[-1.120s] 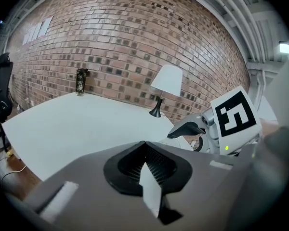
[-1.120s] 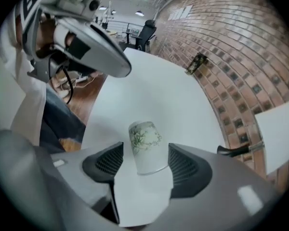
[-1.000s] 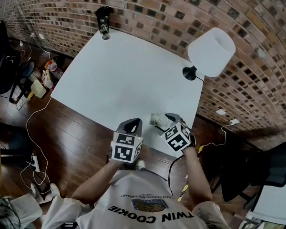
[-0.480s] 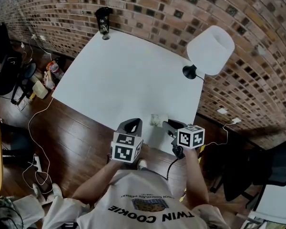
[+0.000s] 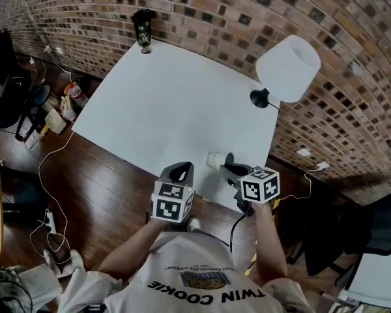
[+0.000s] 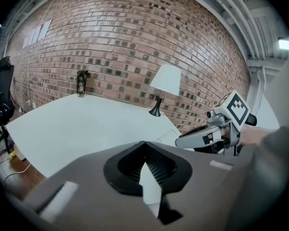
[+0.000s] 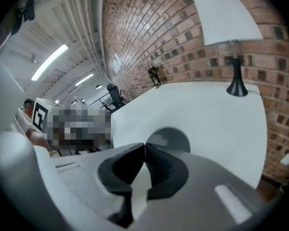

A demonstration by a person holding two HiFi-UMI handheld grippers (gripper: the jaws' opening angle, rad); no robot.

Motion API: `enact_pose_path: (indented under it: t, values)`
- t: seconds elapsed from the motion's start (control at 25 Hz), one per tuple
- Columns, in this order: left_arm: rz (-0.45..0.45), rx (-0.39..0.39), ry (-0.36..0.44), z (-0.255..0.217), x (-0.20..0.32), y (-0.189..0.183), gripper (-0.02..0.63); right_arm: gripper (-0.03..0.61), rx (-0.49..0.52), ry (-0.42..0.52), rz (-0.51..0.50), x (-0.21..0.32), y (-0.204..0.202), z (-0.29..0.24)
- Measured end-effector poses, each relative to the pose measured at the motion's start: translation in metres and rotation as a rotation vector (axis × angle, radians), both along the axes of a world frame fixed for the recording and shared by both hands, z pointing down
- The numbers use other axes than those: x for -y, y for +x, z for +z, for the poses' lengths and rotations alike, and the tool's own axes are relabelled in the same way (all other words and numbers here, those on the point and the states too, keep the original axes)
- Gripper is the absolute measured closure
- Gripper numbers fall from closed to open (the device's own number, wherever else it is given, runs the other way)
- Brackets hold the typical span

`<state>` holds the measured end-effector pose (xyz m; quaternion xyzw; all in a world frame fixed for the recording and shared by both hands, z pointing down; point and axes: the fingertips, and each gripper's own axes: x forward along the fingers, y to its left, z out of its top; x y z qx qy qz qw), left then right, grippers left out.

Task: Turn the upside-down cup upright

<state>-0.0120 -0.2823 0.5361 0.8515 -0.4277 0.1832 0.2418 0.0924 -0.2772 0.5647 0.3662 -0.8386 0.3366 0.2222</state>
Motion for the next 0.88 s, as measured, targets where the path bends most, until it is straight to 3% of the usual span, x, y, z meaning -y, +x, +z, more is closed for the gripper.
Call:
enact_pose_path:
  t: [0.16, 0.32, 0.4, 0.6, 0.88]
  values:
    - [-0.008, -0.002, 0.001, 0.0, -0.001, -0.002, 0.607, 0.566, -0.226, 0.072, -0.173, 0.002, -0.013, -0.011]
    - [-0.013, -0.002, 0.002, 0.0, -0.003, -0.004, 0.607, 0.566, -0.66, 0.113, -0.471, -0.008, -0.012, -0.005]
    - [-0.019, -0.004, 0.002, -0.001, -0.003, -0.006, 0.607, 0.566, -0.778, 0.108, -0.604, -0.015, -0.014, 0.001]
    - [-0.032, -0.007, 0.006, -0.003, -0.002, -0.011, 0.607, 0.565, -0.842, 0.091, -0.742, -0.025, -0.021, 0.011]
    - [-0.051, -0.005, 0.008, -0.003, -0.003, -0.017, 0.607, 0.561, -0.895, 0.127, -0.793, -0.024, -0.025, 0.019]
